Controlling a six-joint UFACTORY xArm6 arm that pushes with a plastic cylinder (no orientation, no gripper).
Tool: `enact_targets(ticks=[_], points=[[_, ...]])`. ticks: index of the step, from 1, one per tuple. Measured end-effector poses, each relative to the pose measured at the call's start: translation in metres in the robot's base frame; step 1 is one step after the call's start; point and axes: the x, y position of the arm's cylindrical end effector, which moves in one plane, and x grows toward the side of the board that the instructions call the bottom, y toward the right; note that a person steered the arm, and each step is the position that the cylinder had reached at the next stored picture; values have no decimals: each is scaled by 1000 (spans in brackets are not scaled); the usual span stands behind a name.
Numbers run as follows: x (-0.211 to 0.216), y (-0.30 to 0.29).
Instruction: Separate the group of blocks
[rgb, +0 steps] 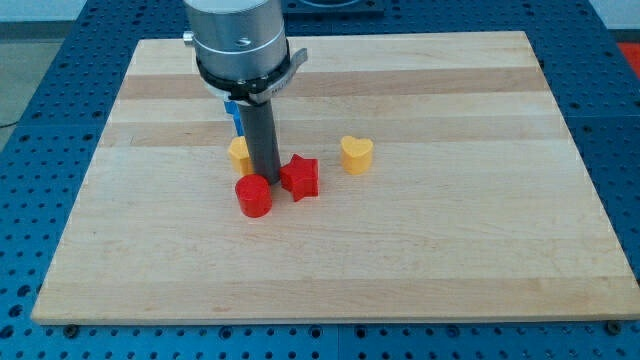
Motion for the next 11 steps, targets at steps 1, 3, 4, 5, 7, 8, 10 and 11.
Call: enact_targets(ticks=[1,3,4,5,7,8,10,11], points=[[-22,7],[-55,-3],[-53,-22],[-34,-33],[-15,-58],[-12,-58],[-3,-58],[-2,-58]])
